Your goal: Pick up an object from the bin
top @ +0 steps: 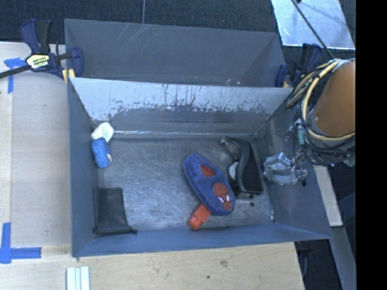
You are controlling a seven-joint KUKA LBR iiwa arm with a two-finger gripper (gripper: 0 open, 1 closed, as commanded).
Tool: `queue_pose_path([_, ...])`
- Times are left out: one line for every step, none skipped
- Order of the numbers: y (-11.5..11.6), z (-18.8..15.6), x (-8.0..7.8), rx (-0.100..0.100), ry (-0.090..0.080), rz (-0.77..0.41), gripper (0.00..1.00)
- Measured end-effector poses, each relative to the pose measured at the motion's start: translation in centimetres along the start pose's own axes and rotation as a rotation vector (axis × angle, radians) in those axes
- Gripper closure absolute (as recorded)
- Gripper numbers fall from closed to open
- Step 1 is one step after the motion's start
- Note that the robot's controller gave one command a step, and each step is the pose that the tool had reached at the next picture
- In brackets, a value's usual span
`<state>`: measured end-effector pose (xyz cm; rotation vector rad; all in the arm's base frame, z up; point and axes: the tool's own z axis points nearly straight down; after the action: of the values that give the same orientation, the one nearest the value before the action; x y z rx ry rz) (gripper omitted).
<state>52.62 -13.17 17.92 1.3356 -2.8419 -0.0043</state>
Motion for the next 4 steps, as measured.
queue_pose_path([-0.1,-0.2,0.0,0.003,-0.002,0.004,0.0])
queue_pose_path([-1.5,10.5,-6.7,0.006,-0.003,-0.189,0.0])
queue_pose_path([-1.7,10.1,-6.6,0.011,-0.002,-0.185,1.0])
queue_pose_path([0.4,5.6,-7.5,0.003,-0.002,0.038,1.0])
